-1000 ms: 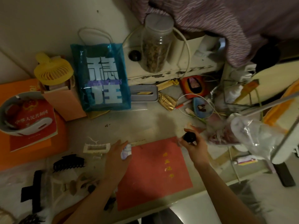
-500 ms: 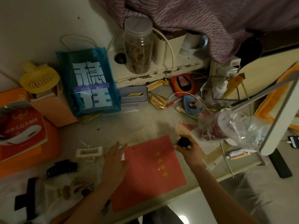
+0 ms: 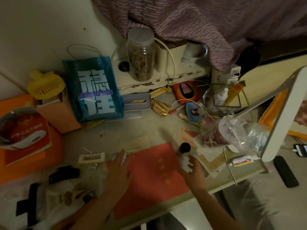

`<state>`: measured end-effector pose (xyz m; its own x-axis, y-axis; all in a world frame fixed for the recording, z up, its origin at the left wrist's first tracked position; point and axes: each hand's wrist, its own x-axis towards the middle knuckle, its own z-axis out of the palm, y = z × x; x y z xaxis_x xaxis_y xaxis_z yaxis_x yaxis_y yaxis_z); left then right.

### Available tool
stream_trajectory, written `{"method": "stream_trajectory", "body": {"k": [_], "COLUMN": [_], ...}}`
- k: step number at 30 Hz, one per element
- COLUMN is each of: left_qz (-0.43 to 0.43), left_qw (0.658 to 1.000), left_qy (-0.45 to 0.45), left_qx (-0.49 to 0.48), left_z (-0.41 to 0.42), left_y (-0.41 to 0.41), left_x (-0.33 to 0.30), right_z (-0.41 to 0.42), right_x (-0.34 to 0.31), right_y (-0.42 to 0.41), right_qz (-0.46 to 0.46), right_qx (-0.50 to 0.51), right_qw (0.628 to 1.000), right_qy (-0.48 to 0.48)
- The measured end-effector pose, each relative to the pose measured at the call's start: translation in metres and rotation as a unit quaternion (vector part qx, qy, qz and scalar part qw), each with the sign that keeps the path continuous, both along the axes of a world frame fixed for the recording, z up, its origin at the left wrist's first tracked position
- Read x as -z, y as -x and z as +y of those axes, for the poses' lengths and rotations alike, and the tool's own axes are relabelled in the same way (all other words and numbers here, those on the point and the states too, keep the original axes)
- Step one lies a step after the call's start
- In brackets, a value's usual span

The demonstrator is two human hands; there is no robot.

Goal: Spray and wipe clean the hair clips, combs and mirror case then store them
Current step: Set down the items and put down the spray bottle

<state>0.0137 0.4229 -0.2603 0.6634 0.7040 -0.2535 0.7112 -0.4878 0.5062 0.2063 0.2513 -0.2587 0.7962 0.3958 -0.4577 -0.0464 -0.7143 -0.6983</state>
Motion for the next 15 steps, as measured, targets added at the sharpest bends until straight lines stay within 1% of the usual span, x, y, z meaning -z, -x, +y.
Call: {"method": "stream_trajectory", "body": {"k": [2,3,6,8,11,13,14,15], "left_qz": [0.014,0.014,0.015,0.012,0.042,0.075,0.087,0.092], "left_qw": [1.0,0.999,0.998,0.997,0.994,0.989,0.986,0.984], "left_qy": [-0.017,-0.03,-0.056,-0.072,-0.091,-0.119,-0.123,-0.117], "left_qx": [0.01,0.011,-0.001,-0.022,-0.046,-0.053,-0.07,-0.1], "left_z": [-0.004,-0.005,-0.008,-0.008,-0.006,-0.002,-0.001,0.001], "left_y": [0.001,0.002,0.005,0.012,0.031,0.05,0.061,0.073], "left_x": [-0.002,-0.003,-0.01,-0.011,-0.016,-0.017,-0.021,-0.025], "right_z": [-0.004,-0.004,0.006,0.016,0.04,0.058,0.067,0.075], "right_x": [0.0,-0.002,-0.007,-0.009,-0.013,-0.018,-0.021,-0.023], "right_y": [0.018,0.026,0.045,0.05,0.056,0.066,0.073,0.081], "right_qz": [-0.022,-0.038,-0.065,-0.124,-0.164,-0.162,-0.181,-0.226], "right_qx": [-0.06,-0.103,-0.227,-0.322,-0.404,-0.442,-0.47,-0.496], "right_qw": [0.995,0.99,0.97,0.936,0.892,0.876,0.858,0.834], "right_qy": [0.071,0.089,0.063,0.076,0.12,0.107,0.102,0.082]}}
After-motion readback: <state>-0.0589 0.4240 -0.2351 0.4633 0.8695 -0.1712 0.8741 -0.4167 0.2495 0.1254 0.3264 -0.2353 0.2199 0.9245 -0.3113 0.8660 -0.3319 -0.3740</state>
